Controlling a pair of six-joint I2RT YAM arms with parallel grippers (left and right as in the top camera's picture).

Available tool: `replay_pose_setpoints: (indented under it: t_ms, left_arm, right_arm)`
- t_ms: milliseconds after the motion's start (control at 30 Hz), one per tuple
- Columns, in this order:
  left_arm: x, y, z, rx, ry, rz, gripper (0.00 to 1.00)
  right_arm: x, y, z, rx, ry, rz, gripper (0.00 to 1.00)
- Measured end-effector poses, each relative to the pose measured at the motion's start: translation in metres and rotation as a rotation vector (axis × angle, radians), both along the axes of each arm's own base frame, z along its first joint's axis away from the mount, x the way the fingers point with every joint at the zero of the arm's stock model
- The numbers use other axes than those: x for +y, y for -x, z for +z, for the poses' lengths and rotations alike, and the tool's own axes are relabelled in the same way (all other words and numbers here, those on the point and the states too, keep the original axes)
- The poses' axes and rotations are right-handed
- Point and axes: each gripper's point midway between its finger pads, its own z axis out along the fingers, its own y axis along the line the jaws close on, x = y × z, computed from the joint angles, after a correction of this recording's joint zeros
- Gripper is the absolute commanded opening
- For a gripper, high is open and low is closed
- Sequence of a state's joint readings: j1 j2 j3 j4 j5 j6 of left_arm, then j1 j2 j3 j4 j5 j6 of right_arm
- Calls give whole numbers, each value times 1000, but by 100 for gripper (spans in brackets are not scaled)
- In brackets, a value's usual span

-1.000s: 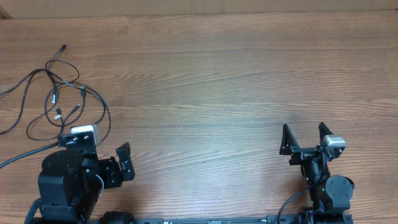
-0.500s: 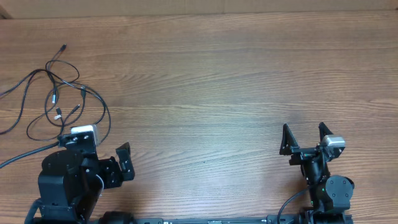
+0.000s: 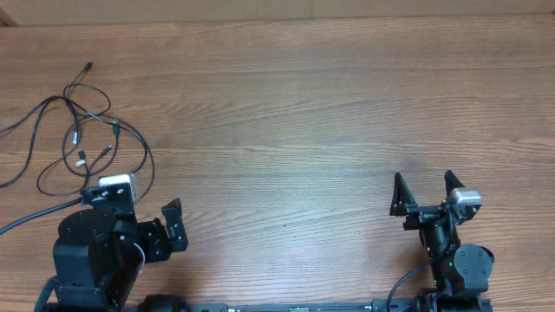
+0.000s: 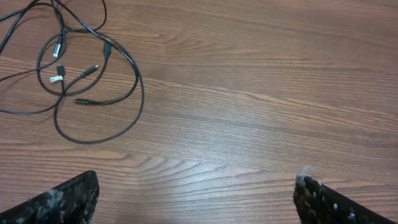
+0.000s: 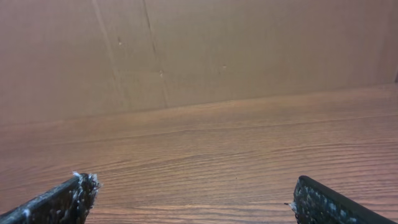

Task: Untangle cables

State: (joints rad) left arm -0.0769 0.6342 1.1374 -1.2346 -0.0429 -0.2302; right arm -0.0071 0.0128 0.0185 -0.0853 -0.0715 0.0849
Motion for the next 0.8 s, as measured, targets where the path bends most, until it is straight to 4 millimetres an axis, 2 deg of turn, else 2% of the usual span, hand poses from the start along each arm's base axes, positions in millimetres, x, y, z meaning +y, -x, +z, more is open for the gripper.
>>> replay_pose_setpoints:
  t_ms: [233,367,600,667,800]
  left_arm:
    - [-2,0,-1,1,0,-9,99]
    - [0,1,-17,-13,-3,-4,100]
    - [-1,-22,-45,-249,12,4,100]
    - [-2,-32,-60,-335,19,4,99]
    - [-3,-48,-70,-498,33,5,100]
  right_arm:
    - [0,0,0,0,0,0,100]
    - [0,0,0,0,0,0,100]
    - [0,0,0,-2,0,0,100]
    - [0,0,1,-2,0,1,100]
    - [0,0,1,-3,0,1,100]
